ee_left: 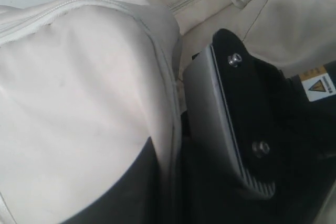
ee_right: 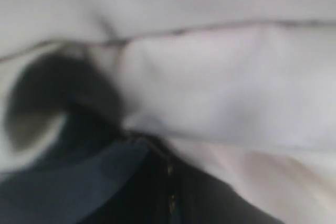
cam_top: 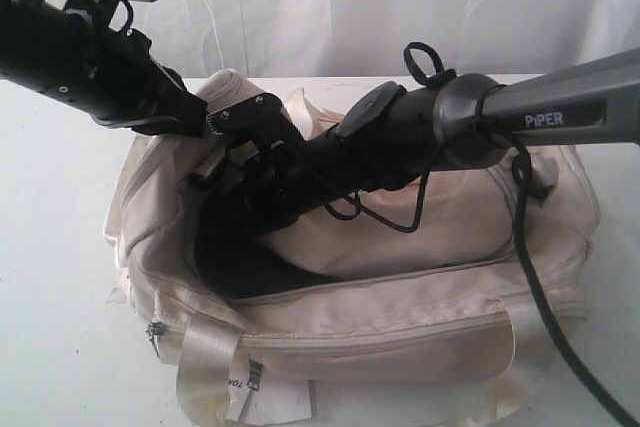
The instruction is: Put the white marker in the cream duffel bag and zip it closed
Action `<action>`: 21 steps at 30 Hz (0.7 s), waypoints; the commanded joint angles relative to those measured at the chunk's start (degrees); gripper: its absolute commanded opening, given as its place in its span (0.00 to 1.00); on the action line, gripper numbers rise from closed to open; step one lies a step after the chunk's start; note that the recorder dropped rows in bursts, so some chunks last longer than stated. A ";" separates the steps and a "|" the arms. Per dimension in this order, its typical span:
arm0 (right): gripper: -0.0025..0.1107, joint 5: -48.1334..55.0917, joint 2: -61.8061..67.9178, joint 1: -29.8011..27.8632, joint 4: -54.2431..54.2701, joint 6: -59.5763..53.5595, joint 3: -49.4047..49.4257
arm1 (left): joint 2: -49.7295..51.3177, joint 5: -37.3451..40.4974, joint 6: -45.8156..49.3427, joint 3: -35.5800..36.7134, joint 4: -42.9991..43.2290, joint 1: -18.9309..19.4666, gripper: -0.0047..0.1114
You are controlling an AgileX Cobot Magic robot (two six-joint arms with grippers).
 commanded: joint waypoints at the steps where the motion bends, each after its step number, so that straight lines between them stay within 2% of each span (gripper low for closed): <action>1: 0.02 4.50 -1.54 -0.02 0.02 0.75 -0.12 | -0.98 1.14 0.31 -0.12 -2.44 -0.53 0.19; 8: 0.02 12.07 -4.49 -0.02 -3.44 1.68 0.00 | -0.98 1.14 0.31 -0.12 -2.44 -0.53 0.19; 15: 0.02 19.60 -6.95 -0.02 -19.12 13.50 0.00 | -0.98 1.12 0.78 -0.12 -2.44 -0.53 0.19; 21: 0.02 25.29 -8.87 -0.02 -22.14 17.42 0.00 | -0.98 0.46 1.51 -0.12 -2.32 -0.53 0.19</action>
